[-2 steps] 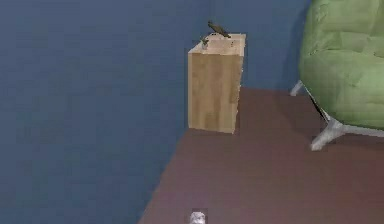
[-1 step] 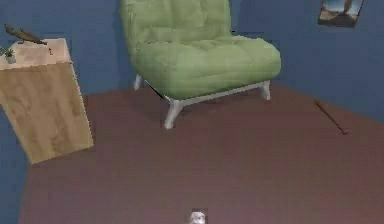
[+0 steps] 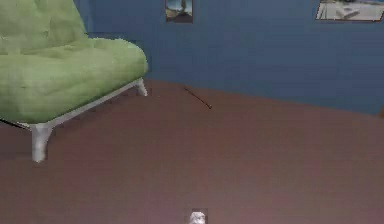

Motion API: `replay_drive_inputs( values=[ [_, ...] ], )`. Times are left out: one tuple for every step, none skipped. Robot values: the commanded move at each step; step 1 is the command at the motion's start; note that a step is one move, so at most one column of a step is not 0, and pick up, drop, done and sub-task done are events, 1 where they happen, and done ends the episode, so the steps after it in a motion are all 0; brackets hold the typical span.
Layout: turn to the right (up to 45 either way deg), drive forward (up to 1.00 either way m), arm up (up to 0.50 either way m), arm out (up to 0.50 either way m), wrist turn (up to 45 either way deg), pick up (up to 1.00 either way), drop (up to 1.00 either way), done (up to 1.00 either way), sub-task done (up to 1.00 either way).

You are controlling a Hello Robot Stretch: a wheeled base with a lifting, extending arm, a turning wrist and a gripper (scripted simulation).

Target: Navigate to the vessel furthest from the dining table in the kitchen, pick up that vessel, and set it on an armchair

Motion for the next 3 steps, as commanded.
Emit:
replay_drive_inputs(
  values=[
    [-45.0,0.00,0.00,0.00,0.0,0.00,0.00,0.00,0.00],
    [-45.0,0.00,0.00,0.00,0.0,0.00,0.00,0.00,0.00],
    [-39.0,0.00,0.00,0.00,0.0,0.00,0.00,0.00,0.00]
  ],
)
